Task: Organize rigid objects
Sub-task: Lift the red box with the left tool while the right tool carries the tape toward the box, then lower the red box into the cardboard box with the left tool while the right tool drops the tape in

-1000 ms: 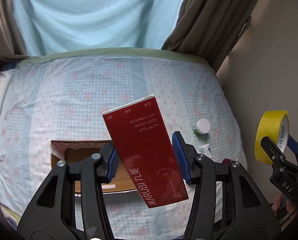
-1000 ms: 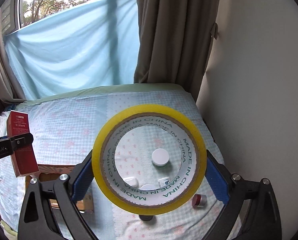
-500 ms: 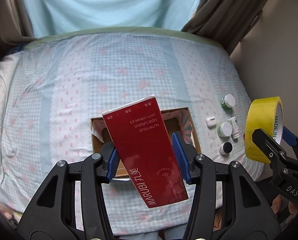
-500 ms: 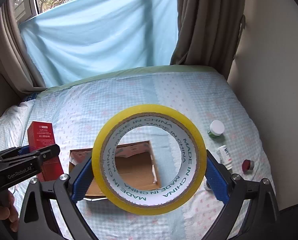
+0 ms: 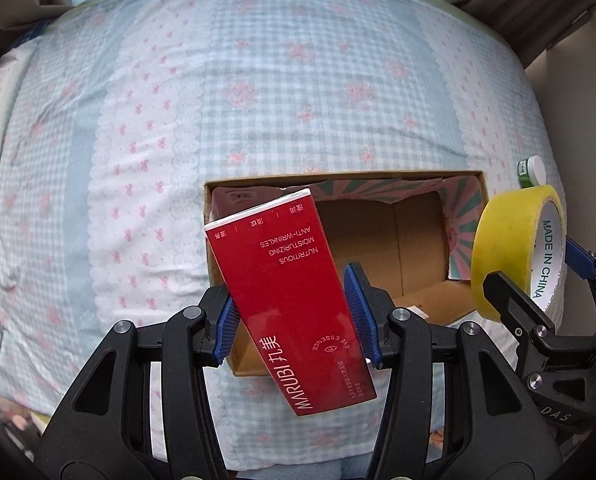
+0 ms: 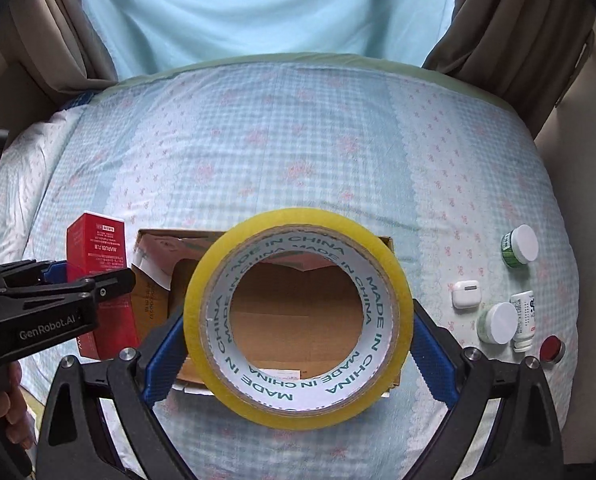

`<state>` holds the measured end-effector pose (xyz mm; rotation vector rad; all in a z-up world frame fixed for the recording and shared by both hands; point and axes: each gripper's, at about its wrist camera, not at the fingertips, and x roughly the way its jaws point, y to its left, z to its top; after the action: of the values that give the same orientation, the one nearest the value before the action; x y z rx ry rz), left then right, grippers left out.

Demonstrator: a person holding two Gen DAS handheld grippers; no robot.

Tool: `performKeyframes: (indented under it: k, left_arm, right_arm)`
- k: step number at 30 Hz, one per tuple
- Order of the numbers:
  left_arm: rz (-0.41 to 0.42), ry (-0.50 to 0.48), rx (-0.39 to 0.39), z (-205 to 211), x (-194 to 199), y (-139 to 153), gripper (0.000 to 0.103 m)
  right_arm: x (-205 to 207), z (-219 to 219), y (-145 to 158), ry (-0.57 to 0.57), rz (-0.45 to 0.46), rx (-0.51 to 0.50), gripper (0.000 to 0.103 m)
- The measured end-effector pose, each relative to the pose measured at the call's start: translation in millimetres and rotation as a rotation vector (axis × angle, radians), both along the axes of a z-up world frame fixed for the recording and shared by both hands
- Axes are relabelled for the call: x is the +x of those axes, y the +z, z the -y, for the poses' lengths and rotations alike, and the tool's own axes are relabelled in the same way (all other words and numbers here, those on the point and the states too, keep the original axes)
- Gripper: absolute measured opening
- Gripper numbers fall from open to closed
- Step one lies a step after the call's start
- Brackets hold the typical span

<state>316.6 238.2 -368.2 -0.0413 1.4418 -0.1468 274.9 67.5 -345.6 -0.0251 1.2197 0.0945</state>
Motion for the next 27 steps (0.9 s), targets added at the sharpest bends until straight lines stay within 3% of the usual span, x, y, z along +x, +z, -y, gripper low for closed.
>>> performKeyframes:
  k: [6,11,21,22,24,25,27]
  left_arm:
    - [-0.094,-0.054,0.048,16,18,-63,0.045]
    - [-0.167,-0.116,0.104,33,22,-105,0.045]
    - [-0.176,-0.191,0.155,48,25,-118,0.047]
    - [-0.169,-0.203,0.156,50,27,-115,0.050]
    - [-0.127,-0.228,0.165,53,28,-105,0.091]
    - [-0.091,-0.236,0.171,53,28,-98,0.102]
    - [-0.056,-0.261,0.189,55,27,-89,0.103]
  right_arm:
    - [21,-12,-70,0.132,-0.109,-0.078,0.097]
    - [30,-18,-106,0.225,-0.175,-0.087,0.097]
    - [42,-8,-130,0.239,-0.243,-0.087,0.097]
    - [42,-7,-130,0.242,-0.242,-0.078,0.098]
    - [42,-8,-134,0.261,-0.269,-0.088,0.098]
    - [41,-8,-136,0.271,-0.290,-0.108,0.102]
    - [37,-8,-132,0.301,-0.267,-0.072,0.103]
